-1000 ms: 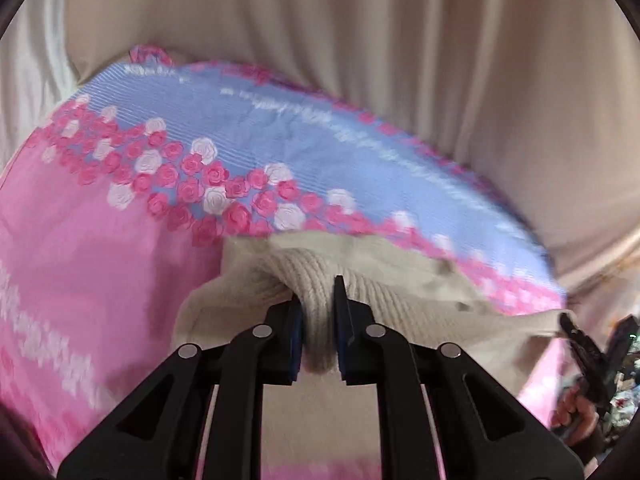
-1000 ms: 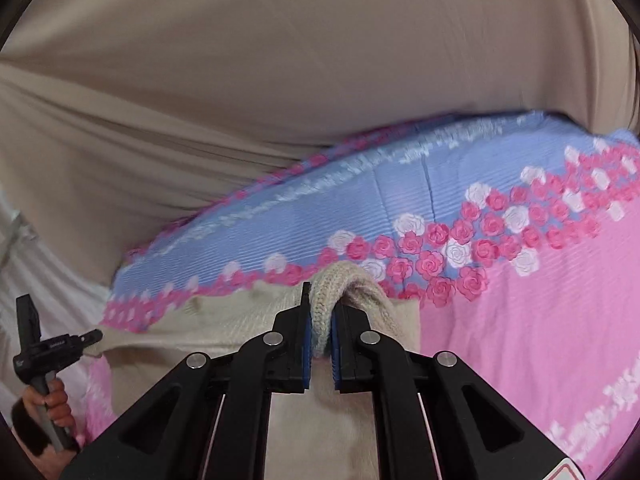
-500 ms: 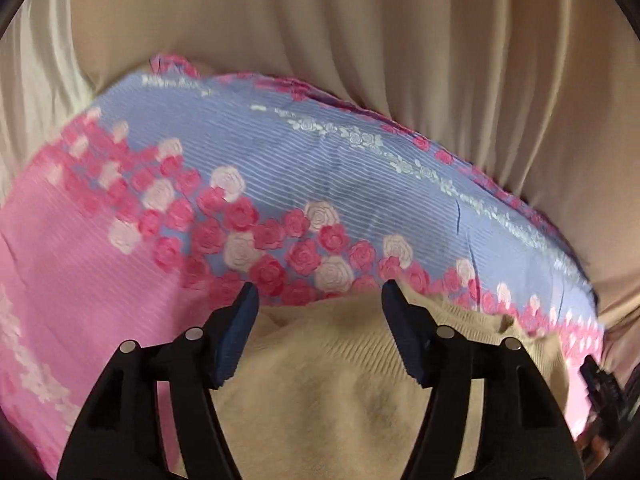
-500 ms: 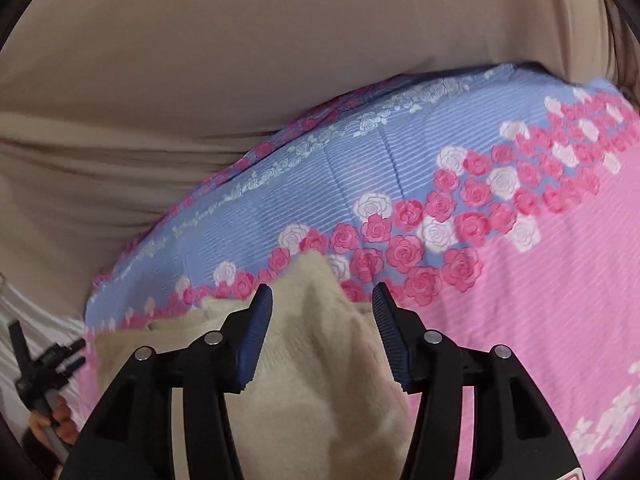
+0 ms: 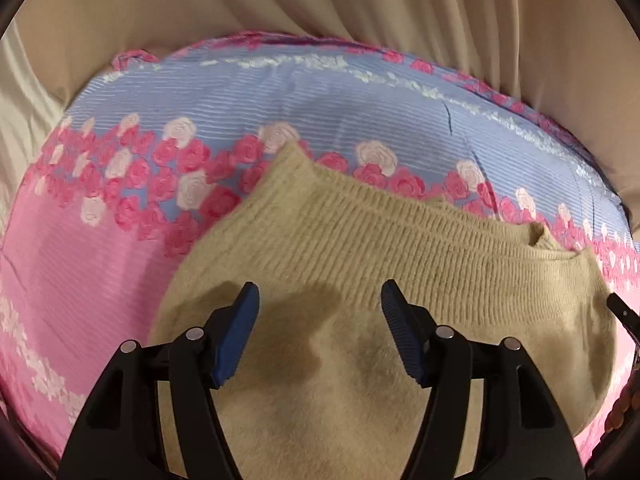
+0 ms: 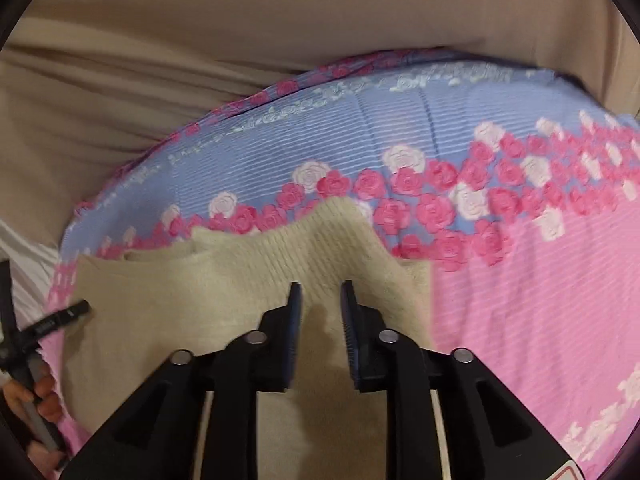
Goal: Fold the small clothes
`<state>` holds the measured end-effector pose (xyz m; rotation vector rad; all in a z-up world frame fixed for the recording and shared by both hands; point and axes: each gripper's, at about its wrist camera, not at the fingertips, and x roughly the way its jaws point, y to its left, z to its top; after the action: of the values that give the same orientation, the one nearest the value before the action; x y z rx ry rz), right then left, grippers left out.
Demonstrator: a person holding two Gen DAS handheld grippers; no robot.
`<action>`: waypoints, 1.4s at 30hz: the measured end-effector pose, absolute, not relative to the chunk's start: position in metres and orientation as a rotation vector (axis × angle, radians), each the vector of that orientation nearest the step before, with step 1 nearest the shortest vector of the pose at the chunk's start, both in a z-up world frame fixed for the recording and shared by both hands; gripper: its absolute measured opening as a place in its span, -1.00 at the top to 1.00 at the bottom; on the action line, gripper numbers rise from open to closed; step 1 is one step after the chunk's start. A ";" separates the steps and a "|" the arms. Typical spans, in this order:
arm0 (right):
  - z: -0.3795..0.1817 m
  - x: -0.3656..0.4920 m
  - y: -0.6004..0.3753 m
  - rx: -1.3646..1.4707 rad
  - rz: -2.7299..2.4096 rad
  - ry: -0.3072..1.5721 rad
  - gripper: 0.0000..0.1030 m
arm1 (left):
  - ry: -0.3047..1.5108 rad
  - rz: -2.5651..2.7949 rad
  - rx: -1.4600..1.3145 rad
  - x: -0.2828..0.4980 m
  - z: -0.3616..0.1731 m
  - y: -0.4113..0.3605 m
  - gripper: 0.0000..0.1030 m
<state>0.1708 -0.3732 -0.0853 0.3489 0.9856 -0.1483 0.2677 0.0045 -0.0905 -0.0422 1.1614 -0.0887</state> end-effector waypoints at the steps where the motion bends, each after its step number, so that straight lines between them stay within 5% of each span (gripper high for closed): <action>1: -0.086 0.165 -0.376 0.329 -0.179 1.011 0.47 | 1.170 -0.082 -0.067 0.265 -0.090 0.011 -0.19; 3: -0.084 0.144 -0.387 0.348 -0.205 1.026 0.46 | 1.179 -0.100 -0.168 0.253 -0.083 0.028 -0.19; 6: -0.071 0.101 -0.401 0.372 -0.240 1.001 -0.18 | 1.167 -0.086 -0.288 0.221 -0.071 0.061 -0.45; 19: -0.137 0.053 -0.388 0.745 -0.044 1.103 -0.37 | 1.304 -0.019 -0.643 0.146 -0.139 0.125 -0.50; 20: -0.139 0.056 -0.383 0.749 -0.056 1.101 -0.36 | 1.302 -0.035 -0.626 0.147 -0.138 0.120 -0.46; 22: -0.136 0.063 -0.377 0.746 -0.040 1.097 0.39 | 1.312 -0.063 -0.575 0.153 -0.134 0.109 0.17; 25: -0.102 0.063 -0.376 0.683 -0.028 1.056 0.60 | 1.298 -0.095 -0.553 0.155 -0.111 0.103 0.56; 31: -0.030 0.021 -0.395 0.503 -0.086 0.998 0.66 | 1.290 -0.242 -0.599 0.126 -0.068 0.098 0.60; 37: -0.106 -0.025 -0.421 0.443 -0.220 1.235 0.55 | 1.445 -0.189 -0.507 0.081 -0.125 0.064 0.49; 42: -0.064 -0.043 -0.429 0.513 -0.280 1.045 0.33 | 1.321 -0.119 -0.478 0.079 -0.083 0.074 0.30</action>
<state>-0.0429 -0.4287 -0.0642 0.5126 1.0455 -0.2805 0.0790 0.0739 -0.0828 -0.4785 1.3207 -0.1192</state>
